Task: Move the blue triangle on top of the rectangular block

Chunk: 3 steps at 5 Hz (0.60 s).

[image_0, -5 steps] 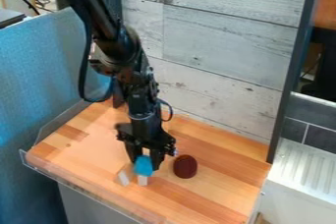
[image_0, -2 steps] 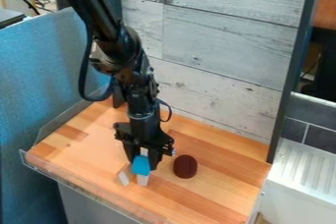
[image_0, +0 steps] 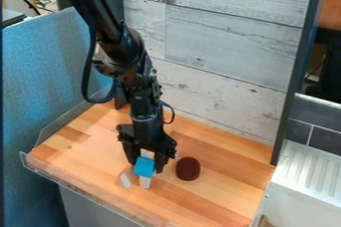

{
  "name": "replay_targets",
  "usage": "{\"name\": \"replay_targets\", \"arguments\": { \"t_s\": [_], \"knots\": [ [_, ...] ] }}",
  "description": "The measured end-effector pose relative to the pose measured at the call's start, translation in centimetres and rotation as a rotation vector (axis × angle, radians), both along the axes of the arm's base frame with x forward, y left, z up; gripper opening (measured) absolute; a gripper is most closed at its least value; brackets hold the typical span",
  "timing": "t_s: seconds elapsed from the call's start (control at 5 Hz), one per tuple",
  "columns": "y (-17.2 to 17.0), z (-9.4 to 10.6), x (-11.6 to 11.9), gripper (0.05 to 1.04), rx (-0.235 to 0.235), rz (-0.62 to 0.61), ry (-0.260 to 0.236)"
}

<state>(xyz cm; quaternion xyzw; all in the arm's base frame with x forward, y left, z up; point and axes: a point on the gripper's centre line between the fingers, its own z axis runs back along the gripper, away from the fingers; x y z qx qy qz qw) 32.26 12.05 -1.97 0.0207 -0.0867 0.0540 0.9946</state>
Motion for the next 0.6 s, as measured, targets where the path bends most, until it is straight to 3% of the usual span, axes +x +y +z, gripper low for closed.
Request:
{"name": "replay_targets", "arguments": {
  "t_s": [0.2,0.4,0.6],
  "knots": [
    [-0.1,0.0,0.0,1.005,-0.002,-0.007,0.002],
    [-0.4,0.0,-0.2,1.0,-0.022,-0.006,0.012],
    [-0.9,1.8,0.1,1.001,-0.051,-0.022,-0.017]
  ]
}}
